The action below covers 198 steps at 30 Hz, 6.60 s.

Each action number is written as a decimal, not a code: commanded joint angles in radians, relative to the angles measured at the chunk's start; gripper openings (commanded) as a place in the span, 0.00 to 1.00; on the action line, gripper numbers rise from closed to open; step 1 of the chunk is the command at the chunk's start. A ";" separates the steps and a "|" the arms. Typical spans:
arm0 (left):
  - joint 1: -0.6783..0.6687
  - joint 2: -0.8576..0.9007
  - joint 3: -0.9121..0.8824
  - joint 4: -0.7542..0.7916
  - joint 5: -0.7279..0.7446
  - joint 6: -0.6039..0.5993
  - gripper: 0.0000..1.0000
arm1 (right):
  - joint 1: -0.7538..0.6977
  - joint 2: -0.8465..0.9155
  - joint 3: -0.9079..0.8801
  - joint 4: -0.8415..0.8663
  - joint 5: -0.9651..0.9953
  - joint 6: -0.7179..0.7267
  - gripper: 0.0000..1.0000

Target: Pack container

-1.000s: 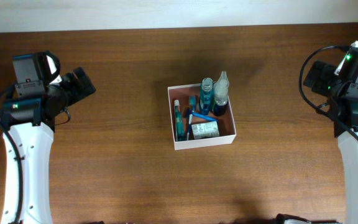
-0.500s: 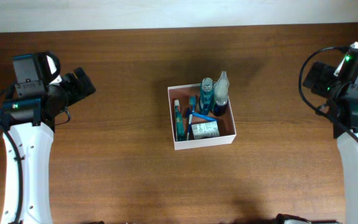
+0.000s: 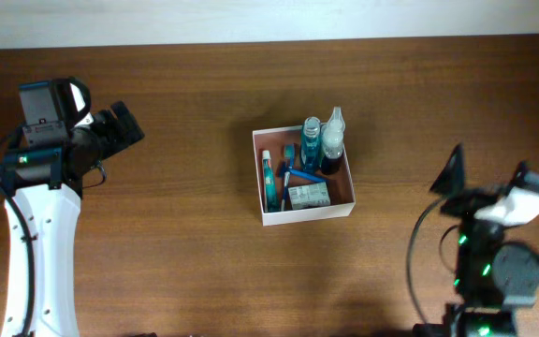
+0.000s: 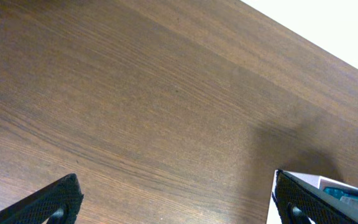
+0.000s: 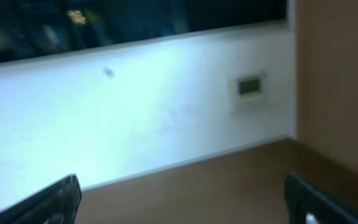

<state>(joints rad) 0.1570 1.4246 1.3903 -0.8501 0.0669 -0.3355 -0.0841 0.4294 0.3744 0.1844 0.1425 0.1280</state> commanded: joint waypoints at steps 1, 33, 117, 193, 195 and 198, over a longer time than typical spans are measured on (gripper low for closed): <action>0.004 -0.001 0.011 0.000 -0.004 0.015 0.99 | 0.025 -0.086 -0.114 0.100 -0.078 0.001 0.99; 0.004 -0.001 0.011 0.000 -0.003 0.015 0.99 | 0.128 -0.426 -0.369 -0.183 -0.154 -0.084 0.99; -0.002 -1.283 -0.960 0.186 0.023 -0.050 0.99 | 0.129 -0.426 -0.369 -0.264 -0.154 -0.087 0.99; -0.111 -1.409 -1.363 0.731 -0.086 0.532 0.99 | 0.129 -0.426 -0.369 -0.264 -0.154 -0.087 0.99; -0.111 -1.409 -1.363 0.731 -0.086 0.532 0.99 | 0.129 -0.426 -0.369 -0.264 -0.154 -0.087 0.99; -0.111 -1.409 -1.363 0.731 -0.086 0.532 0.99 | 0.129 -0.426 -0.369 -0.264 -0.154 -0.087 0.99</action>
<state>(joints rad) 0.0505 0.0238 0.0368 -0.1257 -0.0124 0.1799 0.0372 0.0109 0.0101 -0.0738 -0.0025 0.0479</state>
